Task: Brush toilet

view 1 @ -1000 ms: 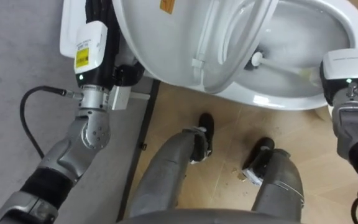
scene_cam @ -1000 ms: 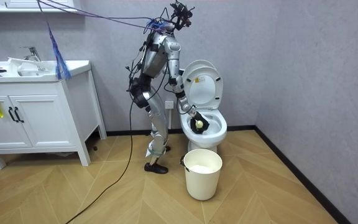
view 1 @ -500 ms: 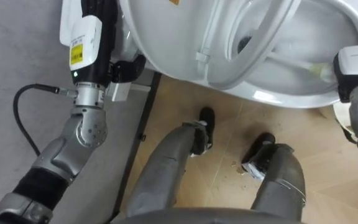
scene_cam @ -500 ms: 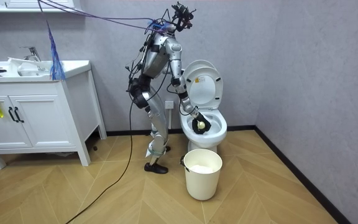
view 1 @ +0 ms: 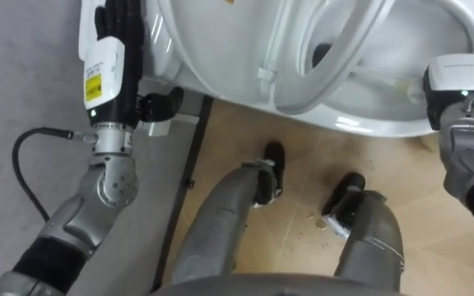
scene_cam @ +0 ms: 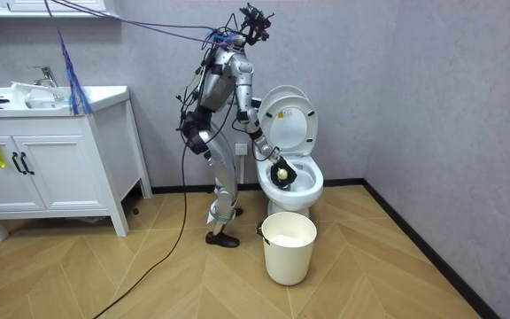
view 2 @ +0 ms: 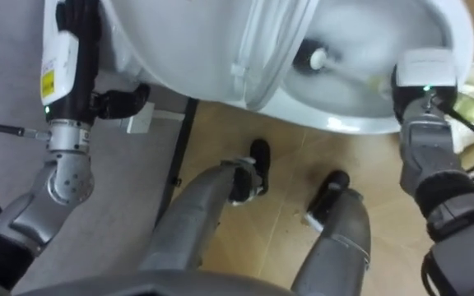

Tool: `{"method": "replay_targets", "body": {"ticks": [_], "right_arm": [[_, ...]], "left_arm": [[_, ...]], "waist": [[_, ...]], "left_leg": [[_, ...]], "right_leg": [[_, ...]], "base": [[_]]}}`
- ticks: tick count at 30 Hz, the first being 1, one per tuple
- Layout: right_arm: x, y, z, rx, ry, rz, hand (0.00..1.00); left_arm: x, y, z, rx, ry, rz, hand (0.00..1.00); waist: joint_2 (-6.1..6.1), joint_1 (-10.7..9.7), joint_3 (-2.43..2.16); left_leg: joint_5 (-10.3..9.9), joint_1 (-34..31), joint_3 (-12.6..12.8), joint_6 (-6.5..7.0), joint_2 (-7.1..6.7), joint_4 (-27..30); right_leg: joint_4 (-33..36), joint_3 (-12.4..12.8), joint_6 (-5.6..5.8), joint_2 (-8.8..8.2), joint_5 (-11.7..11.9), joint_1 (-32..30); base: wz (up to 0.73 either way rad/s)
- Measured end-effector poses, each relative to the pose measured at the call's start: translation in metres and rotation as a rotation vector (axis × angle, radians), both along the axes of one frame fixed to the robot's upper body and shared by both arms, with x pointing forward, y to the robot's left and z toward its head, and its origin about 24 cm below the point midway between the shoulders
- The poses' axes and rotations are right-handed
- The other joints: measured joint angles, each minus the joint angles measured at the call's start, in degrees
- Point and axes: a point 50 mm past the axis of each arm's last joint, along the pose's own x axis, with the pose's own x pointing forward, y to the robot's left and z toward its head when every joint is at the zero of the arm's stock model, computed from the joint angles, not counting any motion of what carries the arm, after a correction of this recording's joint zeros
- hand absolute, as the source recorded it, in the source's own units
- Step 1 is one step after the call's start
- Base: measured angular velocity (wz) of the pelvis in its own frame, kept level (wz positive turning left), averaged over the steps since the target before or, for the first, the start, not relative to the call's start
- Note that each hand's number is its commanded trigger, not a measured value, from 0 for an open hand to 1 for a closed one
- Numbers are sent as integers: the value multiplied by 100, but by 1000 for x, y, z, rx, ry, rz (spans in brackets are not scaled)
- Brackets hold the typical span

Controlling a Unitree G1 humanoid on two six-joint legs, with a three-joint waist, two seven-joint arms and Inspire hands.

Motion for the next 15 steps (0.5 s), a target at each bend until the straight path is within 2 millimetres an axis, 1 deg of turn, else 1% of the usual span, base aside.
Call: {"method": "replay_targets", "body": {"ticks": [1,2,4,5,6,7,8,9,10,12,13,14,15], "right_arm": [[0,0,0,3,3,-2,100],[2,-1,1,-2,1,-4,100],[2,-11,2,-21,2,-26,100],[3,-13,3,-20,1,-19,100],[5,-15,2,1,-3,-25,100],[5,-17,2,19,-6,-31,100],[5,-21,3,54,-9,-49,100],[8,-24,7,83,-19,-57,100],[10,-26,9,91,-24,-60,100],[14,-34,18,101,-37,-47,100],[14,-36,20,101,-42,-49,100],[14,-38,22,99,-46,-53,100],[15,-39,24,78,-40,-45,100]], "left_arm": [[0,1,-1,0,4,4,0],[0,3,-2,4,7,14,0],[-1,4,-3,-2,7,24,0],[-1,5,-4,-8,9,33,0],[-1,5,-5,-7,12,35,0],[-1,5,-4,-6,11,35,0],[1,6,-2,-2,3,31,0],[3,7,1,8,-10,26,0],[3,8,4,10,-20,24,0],[5,8,15,9,-57,10,0],[6,7,17,5,-65,5,0],[6,5,18,4,-72,0,0],[6,5,18,21,-70,-5,0]], "waist": [[15,4,-2],[44,12,7],[69,22,14],[59,9,24],[-8,-46,71],[-9,-61,72],[-49,-80,98],[-108,-138,139],[-176,-149,171],[-256,-197,186],[-256,-199,186],[-278,-165,201],[-280,-119,201]], "left_leg": [[-9,5,-1,-15,25,4],[-9,5,-12,-33,47,1],[6,8,-19,-57,49,18],[8,5,-20,-59,35,55],[9,4,-23,-58,21,84],[9,1,-24,-59,16,94],[11,-4,-23,-61,0,102],[15,-17,-24,-65,-64,97],[15,-47,-12,-64,-92,111],[33,-231,-26,-34,-197,235],[41,-276,-27,-22,-206,268],[45,-318,-27,-13,-222,319],[51,-340,-26,1,-225,326]], "right_leg": [[-15,-3,-8,24,-1,15],[-34,-10,-30,48,-9,23],[-17,-24,-53,16,-21,21],[42,-68,-90,-44,-55,20],[83,-104,-92,-81,-100,34],[106,-123,-93,-95,-120,39],[166,-156,-103,-140,-164,31],[296,-146,-101,-224,-240,-34],[377,-128,-102,-274,-272,-93],[656,-133,-109,-455,-367,-314],[693,-135,-104,-475,-371,-349],[747,-133,-104,-506,-370,-389],[744,-110,-87,-505,-360,-418]], "base": [[-10],[0],[4],[13],[15],[20],[25],[24],[19],[22],[22],[6],[0]]}}
